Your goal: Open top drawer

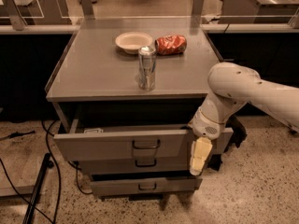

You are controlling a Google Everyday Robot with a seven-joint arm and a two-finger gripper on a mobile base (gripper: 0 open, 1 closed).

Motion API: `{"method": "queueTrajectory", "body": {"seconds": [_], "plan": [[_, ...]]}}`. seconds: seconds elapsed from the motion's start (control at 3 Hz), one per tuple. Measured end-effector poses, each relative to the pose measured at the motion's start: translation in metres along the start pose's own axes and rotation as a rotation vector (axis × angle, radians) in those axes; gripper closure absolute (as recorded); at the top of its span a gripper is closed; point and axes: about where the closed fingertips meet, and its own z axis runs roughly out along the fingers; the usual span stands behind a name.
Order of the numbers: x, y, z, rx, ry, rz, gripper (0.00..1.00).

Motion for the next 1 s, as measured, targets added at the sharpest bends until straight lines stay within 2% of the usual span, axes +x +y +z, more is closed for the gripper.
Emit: {"method": "queueTrajectory", "body": {"seconds": [0.33,0.67,1.0], "plan": [[0.004,0.021,-0.007,-0.058,-0.009,0.006,0.00],[0.005,0.054,-0.023,-0.158,-0.029,0.007,0.00],[0.005,0.054,-0.023,-0.158,-0.029,0.007,0.00]]}}
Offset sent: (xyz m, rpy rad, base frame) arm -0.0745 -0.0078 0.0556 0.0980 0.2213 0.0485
